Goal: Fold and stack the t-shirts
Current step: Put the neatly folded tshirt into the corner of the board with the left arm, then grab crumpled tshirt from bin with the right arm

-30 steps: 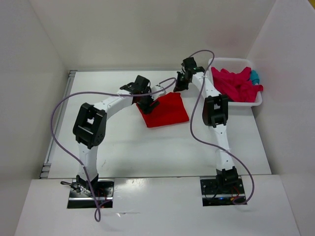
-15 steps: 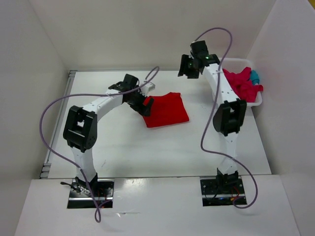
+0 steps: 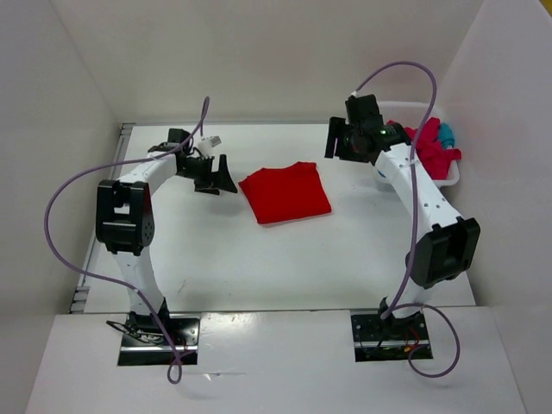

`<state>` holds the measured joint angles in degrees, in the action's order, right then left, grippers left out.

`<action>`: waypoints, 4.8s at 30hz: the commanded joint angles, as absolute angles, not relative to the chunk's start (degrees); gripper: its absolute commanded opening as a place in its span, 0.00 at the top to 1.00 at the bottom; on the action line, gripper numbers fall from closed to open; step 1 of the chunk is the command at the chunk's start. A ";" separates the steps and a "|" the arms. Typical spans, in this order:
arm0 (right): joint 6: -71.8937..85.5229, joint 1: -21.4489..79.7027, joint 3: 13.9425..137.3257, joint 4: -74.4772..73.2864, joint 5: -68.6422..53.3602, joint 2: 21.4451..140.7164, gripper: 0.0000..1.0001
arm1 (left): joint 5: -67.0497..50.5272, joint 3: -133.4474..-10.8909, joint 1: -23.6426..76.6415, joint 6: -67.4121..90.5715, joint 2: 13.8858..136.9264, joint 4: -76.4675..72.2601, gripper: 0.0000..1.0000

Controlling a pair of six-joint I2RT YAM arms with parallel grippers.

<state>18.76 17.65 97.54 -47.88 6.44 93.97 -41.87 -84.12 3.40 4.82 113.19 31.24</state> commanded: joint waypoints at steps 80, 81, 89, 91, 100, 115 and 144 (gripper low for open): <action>25.40 24.61 89.47 -47.89 12.04 84.81 0.27 | 2.81 -135.96 -20.56 -28.65 147.65 39.29 1.00; 25.40 24.61 90.34 -47.90 12.04 84.81 0.27 | 3.42 -137.10 -21.26 -27.87 147.66 39.29 1.00; 27.15 25.14 91.58 -49.13 12.04 85.34 0.27 | 3.42 -145.34 -21.88 -27.33 151.96 40.07 0.97; 27.16 25.14 92.37 -49.75 12.04 85.34 0.27 | 4.04 -146.16 -21.88 -27.33 152.75 40.08 0.92; 27.16 26.37 92.99 -50.36 12.04 85.87 0.19 | 4.66 -147.83 -22.41 -23.82 148.63 38.67 0.17; 25.58 26.37 91.14 -48.08 12.04 85.25 0.00 | 6.85 -145.19 -12.93 -24.52 142.80 37.00 0.13; 30.05 26.37 90.70 -53.26 12.66 86.31 0.00 | 7.21 -160.31 -8.70 -15.03 155.91 33.40 0.01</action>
